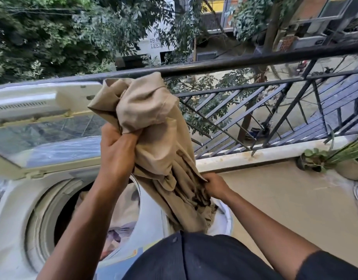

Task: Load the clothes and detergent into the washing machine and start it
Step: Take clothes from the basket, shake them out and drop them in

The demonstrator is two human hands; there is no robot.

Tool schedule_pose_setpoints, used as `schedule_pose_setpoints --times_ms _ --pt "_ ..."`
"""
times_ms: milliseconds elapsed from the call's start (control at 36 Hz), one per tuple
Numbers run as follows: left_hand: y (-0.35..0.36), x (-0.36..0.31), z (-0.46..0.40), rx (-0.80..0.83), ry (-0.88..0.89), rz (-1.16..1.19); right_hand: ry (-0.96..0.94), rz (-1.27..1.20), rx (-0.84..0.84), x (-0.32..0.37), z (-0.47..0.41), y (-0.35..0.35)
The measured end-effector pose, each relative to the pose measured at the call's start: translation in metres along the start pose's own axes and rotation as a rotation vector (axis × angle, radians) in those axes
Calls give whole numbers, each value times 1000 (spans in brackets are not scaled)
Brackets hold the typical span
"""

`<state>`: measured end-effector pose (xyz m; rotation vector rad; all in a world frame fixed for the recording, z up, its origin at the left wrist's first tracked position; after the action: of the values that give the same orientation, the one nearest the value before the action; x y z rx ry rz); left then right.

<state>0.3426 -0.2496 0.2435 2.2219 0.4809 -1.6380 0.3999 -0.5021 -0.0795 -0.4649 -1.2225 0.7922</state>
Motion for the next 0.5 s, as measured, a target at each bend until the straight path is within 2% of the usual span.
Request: schedule_pose_setpoints --times_ms 111,222,389,500 --pt "-4 21 2 3 -78 -39 80 -83 -107 -4 -7 -34" --pt "4 40 8 52 -127 -106 98 -255 -238 42 10 -97" --pt "12 68 16 140 -178 -366 -132 -544 -260 134 48 -165" --pt "39 65 37 362 -135 -489 -408 -624 -259 197 79 -196"
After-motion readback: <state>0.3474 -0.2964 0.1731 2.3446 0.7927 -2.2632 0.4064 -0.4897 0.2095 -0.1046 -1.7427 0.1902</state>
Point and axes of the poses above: each hand's wrist, its own z-axis away from the middle knuckle, its own y-axis out of the palm, x = y × z, the point moved 10 cm from there along -z, towards the middle knuckle, and after that the axes turned 9 degrees about -x, right-handed, at the moved point
